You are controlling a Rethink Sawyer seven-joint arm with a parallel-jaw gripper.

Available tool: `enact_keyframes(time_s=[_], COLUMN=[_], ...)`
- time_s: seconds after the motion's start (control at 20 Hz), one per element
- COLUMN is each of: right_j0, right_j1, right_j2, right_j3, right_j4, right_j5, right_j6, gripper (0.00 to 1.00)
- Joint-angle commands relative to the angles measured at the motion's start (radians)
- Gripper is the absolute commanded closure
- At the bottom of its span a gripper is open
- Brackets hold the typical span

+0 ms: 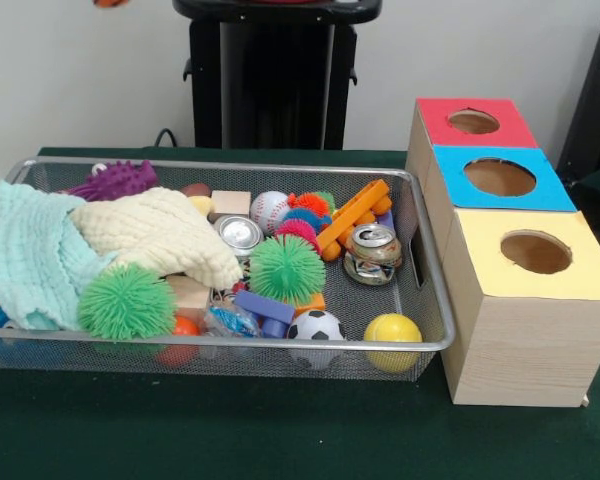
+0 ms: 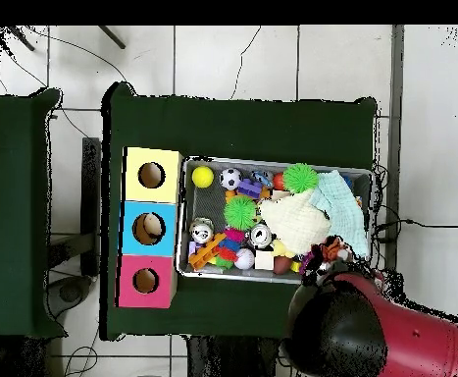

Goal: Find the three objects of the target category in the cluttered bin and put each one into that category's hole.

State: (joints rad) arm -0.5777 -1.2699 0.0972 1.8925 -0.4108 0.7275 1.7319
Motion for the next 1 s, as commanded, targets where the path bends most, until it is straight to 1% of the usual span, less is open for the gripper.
enact_keyframes(time_s=[0.05, 0.25, 0.45, 0.65, 0.75, 0.8, 0.85, 0.95, 1.0], right_j0=[-0.038, -0.039, -0.048, -0.056, -0.051, -0.039, -0.039, -0.035, -0.029], right_j1=[0.247, 0.352, 0.393, 0.444, 0.446, 0.45, 0.45, 0.439, 0.428], right_j2=[0.079, 0.043, 0.023, 0.014, 0.008, -0.002, 0.0, 0.002, 0.002], right_j3=[0.103, 0.074, 0.063, 0.051, 0.051, 0.045, 0.049, 0.049, 0.049], right_j4=[-0.122, -0.192, -0.233, -0.258, -0.263, -0.262, -0.265, -0.262, -0.256], right_j5=[-0.253, -0.357, -0.421, -0.474, -0.483, -0.47, -0.467, -0.459, -0.438], right_j6=[-0.055, -0.017, -0.008, 0.015, 0.027, 0.038, 0.042, 0.038, 0.036], gripper=[1.0, 1.0, 1.0, 1.0, 1.0, 1.0, 0.0, 0.0, 0.0])
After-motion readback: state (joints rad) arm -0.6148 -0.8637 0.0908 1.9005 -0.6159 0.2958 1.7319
